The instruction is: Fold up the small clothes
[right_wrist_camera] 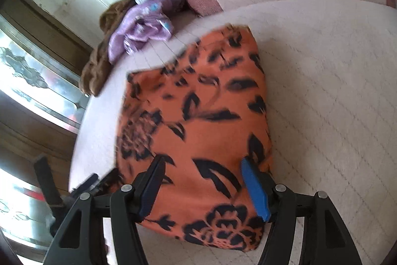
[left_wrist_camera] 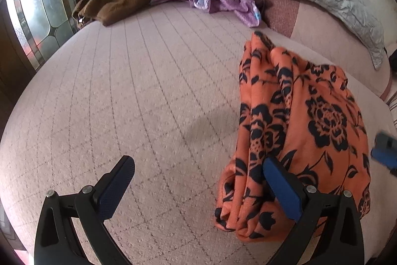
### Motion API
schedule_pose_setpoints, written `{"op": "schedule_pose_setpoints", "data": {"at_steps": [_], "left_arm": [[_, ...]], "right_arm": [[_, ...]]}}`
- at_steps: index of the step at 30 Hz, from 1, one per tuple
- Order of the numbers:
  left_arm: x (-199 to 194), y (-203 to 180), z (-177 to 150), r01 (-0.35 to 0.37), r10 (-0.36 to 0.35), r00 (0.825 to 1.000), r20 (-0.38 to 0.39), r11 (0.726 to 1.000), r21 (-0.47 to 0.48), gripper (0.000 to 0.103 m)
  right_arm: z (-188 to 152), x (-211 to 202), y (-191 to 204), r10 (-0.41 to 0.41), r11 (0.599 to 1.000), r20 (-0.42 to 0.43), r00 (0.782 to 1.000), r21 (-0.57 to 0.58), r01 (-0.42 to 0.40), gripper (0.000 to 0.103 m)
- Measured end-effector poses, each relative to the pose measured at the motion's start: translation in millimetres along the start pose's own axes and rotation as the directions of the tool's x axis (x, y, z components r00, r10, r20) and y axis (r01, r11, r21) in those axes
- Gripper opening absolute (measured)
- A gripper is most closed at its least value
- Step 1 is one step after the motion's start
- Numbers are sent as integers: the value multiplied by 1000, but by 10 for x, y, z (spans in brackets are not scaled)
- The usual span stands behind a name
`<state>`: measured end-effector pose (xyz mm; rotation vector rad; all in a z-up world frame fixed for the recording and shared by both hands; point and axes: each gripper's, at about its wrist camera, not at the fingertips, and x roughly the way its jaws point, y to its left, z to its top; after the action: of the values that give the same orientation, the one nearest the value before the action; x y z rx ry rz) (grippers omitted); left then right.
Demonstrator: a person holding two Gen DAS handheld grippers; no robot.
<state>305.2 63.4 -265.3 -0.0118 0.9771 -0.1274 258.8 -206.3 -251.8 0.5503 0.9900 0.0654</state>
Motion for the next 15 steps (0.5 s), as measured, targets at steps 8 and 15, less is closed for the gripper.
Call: {"op": "schedule_pose_setpoints", "data": {"at_steps": [8,15], "left_arm": [[181,-133,-18,19,-16,998,-53,999,48,103],[124,-163,2,9,-7,1000,-30,999,41,103]], "right_arm": [[506,382,30,-103,994,-16,995,38,103,66],[593,481,154,-146,989,-27,989,10,146,66]]}}
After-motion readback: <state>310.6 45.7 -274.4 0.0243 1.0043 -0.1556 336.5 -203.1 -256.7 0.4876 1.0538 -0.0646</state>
